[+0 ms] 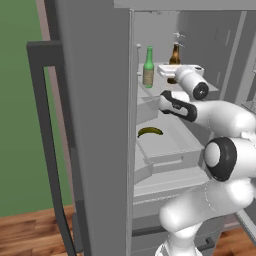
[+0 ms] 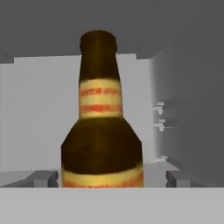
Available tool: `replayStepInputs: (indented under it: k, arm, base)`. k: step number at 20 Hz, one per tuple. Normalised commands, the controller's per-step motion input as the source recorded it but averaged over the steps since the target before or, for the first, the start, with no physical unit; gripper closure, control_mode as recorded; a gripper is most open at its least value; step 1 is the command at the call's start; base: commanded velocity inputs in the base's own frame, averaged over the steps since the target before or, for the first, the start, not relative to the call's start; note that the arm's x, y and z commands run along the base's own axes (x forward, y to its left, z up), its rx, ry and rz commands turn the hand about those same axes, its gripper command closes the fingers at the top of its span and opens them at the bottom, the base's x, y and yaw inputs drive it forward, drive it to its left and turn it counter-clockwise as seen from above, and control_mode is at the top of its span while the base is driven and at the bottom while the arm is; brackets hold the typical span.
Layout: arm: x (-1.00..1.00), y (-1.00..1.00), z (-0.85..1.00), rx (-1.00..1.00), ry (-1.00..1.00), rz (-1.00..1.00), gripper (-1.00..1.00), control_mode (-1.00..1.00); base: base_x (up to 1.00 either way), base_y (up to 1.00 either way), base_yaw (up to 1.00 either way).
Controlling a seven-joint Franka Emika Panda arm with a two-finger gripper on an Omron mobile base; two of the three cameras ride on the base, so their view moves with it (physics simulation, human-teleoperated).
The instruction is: Place the beers on the top shelf of the fridge to keep them out of children's reach, and place the banana on lower shelves for easy access.
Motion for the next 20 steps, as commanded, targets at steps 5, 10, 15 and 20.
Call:
replayStepInputs:
  k: [5, 10, 15, 20]
  arm:
    - [-0.38, -0.10, 0.00, 0.00, 0.00, 0.00, -1.00, -1.00]
    - [-0.71, -0.03, 0.00, -0.03, 0.00, 0.00, -1.00, -1.00]
    - [-0.92, 0.00, 0.09, -0.08, 0.00, 0.03, -1.00, -1.00]
    - [-1.00, 0.14, 0.20, -0.15, 0.00, 0.07, -1.00, -1.00]
  base:
    - [0.00, 0.00, 0.00]
    - [0.00, 0.00, 0.00]
    - [0.00, 0.00, 0.00]
    - [0.00, 0.00, 0.00]
